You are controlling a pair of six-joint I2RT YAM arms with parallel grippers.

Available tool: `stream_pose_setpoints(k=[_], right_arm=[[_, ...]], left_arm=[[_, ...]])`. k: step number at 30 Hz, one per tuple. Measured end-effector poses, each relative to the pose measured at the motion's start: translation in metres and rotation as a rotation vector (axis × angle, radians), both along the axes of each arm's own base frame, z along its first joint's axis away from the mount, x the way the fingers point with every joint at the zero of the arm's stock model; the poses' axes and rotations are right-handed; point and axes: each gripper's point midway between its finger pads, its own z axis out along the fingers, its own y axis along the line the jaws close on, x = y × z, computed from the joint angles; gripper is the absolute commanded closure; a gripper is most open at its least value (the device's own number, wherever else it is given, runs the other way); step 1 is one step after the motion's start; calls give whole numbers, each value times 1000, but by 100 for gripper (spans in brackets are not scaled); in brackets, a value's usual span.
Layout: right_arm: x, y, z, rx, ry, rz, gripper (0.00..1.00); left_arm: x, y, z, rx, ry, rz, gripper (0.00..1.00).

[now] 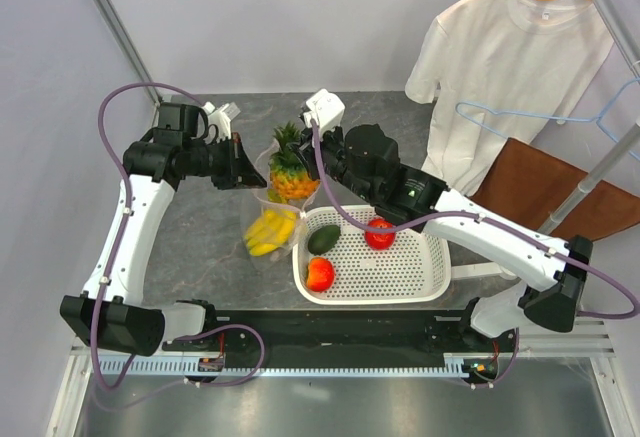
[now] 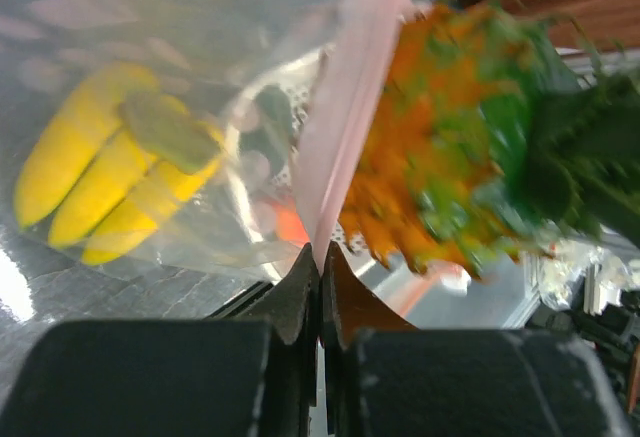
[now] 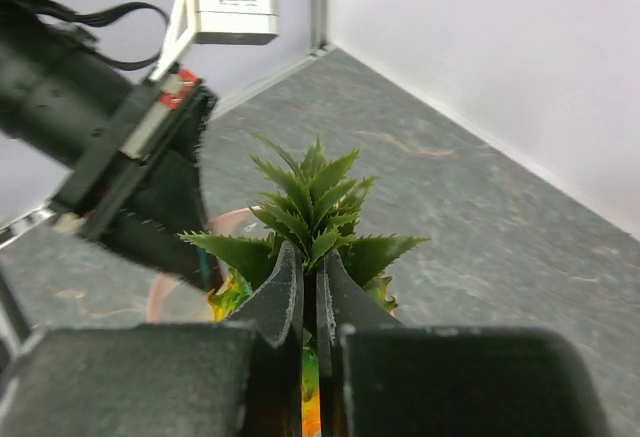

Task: Place the food in the zip-top bag and seal the zipper
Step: Place the fake fruit in the zipper food storage bag.

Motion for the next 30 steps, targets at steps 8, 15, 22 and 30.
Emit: stream_pose_setpoints(k=[8,15,22,30], right_arm=[[2,8,3,24,-3,-60,100],[2,13,-1,90,150,-96,100],[-1,14,-17,58,173,-81,100],[-2,12,-28,78,255,-113,100]], left_arm=[[-3,-8,8,-53,7,-38,98],[-3,-9,8,-61,14,-43,98],[-5,-12,11,-87,22,-52,98],[-1,-15,21,-150,6,-58,98]])
